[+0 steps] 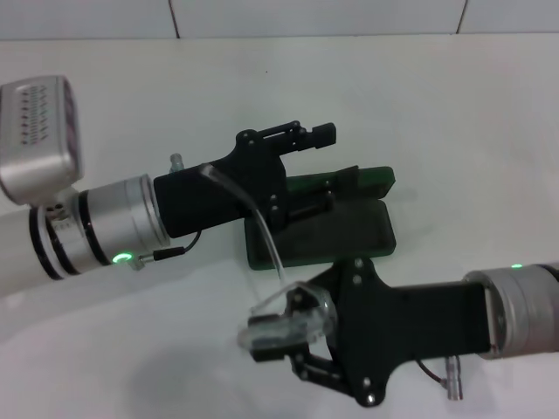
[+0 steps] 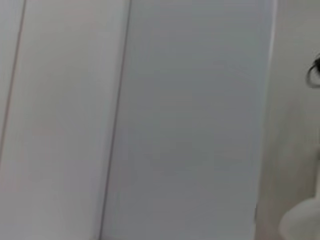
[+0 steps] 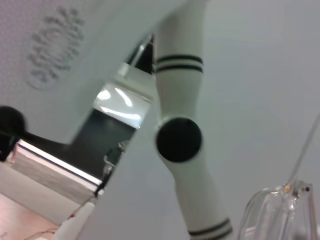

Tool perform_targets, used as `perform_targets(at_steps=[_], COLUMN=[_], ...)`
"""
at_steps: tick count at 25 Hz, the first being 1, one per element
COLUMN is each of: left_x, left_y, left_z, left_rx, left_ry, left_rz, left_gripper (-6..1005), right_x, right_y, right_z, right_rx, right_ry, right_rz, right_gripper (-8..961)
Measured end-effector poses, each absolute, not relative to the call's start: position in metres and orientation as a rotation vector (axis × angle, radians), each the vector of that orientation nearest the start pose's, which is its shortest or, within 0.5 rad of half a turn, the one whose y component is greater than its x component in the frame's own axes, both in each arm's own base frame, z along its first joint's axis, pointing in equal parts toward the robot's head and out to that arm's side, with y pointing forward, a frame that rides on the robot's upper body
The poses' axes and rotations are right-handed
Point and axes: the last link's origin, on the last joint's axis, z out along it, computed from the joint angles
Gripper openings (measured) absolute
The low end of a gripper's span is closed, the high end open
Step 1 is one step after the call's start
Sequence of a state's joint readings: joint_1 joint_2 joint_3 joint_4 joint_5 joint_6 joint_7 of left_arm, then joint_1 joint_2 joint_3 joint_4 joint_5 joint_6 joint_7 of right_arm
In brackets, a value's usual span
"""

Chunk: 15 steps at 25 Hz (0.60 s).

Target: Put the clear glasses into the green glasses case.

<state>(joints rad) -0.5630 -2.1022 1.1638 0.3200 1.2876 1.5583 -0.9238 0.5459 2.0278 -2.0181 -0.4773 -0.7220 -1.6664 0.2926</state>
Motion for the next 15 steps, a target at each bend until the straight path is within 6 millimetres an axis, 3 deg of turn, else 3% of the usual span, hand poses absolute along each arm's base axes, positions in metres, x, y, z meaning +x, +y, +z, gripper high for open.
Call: perform_targets(at_steps=[15], left_x=[-0.205], left_y=[0.298], left_z=[-0.050], left_rx=[-2.591], left_ry=[-0.206], left_rz=[-1.317], left_gripper=[605], right_x=[0.178], right_y=[0.259], right_z=[-0.076], right_rx=[-2.660], right_ry=[-0.529], right_rz=[1.324], right_gripper=[114])
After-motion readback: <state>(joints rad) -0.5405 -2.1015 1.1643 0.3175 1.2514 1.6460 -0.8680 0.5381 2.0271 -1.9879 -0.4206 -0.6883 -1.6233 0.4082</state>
